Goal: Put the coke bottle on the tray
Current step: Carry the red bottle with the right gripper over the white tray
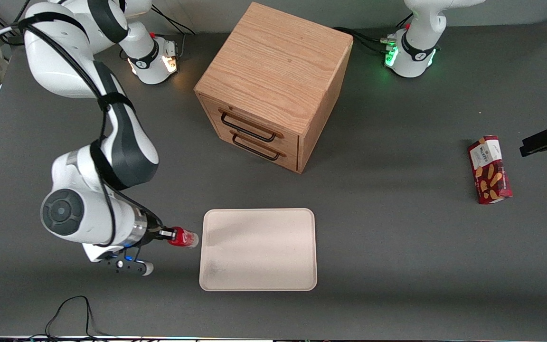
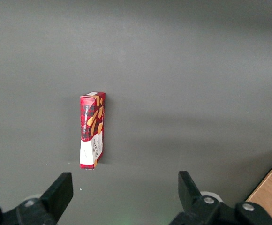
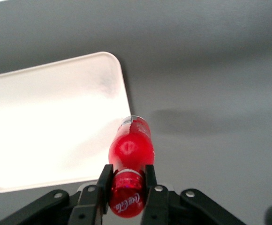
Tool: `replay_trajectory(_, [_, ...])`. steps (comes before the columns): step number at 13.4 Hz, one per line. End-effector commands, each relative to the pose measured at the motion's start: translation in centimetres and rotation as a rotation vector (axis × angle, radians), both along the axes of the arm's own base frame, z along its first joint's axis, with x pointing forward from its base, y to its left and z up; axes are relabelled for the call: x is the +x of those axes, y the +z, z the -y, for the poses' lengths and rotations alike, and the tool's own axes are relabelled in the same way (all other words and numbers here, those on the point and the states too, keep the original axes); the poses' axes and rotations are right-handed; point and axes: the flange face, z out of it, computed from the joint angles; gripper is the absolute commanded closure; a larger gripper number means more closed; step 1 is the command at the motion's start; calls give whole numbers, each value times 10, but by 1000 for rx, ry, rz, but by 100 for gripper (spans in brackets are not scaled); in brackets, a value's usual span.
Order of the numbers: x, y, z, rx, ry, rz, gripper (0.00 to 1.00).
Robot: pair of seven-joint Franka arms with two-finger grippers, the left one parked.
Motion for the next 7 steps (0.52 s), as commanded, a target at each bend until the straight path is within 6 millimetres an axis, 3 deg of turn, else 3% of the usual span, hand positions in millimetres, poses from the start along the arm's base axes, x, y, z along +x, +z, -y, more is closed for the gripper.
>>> replay_trajectory(1, [9, -6, -10, 5, -37, 39, 100])
replay_trajectory(7, [27, -35, -21, 49, -155, 146, 100])
